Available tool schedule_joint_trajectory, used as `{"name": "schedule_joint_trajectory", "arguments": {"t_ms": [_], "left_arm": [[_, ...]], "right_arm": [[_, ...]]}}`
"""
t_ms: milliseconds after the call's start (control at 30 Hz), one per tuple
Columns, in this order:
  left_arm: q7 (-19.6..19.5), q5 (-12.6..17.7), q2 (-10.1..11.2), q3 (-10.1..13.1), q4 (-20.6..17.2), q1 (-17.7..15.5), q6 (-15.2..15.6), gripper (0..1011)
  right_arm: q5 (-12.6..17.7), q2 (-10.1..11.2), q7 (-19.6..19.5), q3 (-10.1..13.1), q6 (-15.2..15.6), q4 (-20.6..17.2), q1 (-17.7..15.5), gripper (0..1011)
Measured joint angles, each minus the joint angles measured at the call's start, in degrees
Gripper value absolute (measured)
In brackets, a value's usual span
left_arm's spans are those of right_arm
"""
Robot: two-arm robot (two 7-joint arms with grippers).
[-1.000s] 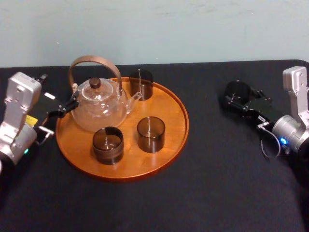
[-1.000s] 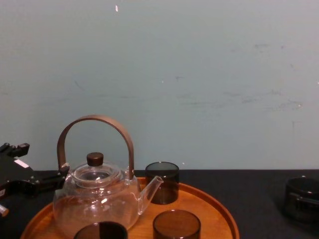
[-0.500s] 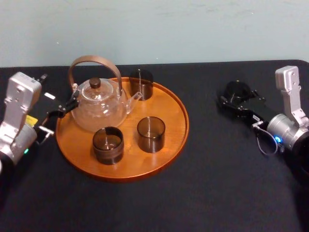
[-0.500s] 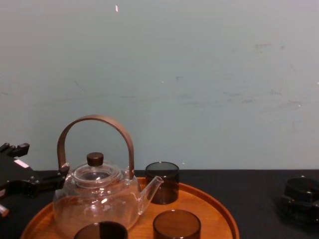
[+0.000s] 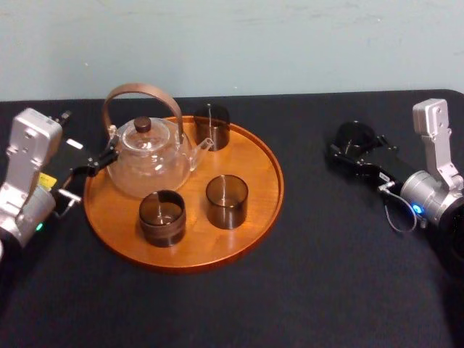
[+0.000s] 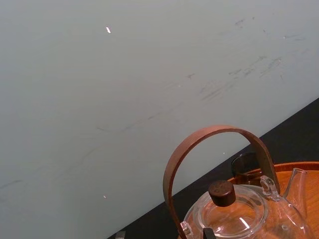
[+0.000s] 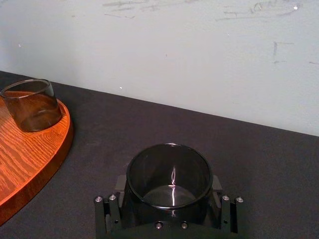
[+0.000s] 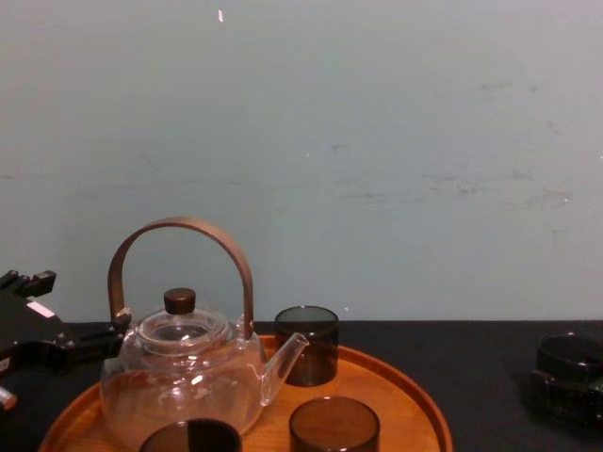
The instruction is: Pick up the glass from the table and place it on the tray.
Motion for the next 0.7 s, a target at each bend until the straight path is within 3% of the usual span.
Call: {"name": "schedule_joint_trajectory", "arguments": {"t_ms": [300,467,700], "left_arm": [[0.0,0.0,0.0,0.0,0.0,0.0,0.0,1009],[0.0,0.0,0.0,0.0,0.0,0.0,0.0,1010],[0.0,0.0,0.0,0.0,0.0,0.0,0.0,1010]], "right_arm": [[0.0,0.0,-0.1,0.0,0.1,-0.2,-0.1,999],[0.1,0.1,-0.2,0.1,0.1,-0.3,-0.2,912],[0.1,0.1,-0.2,0.1,0.2,-0.4,-0.2,906]]}}
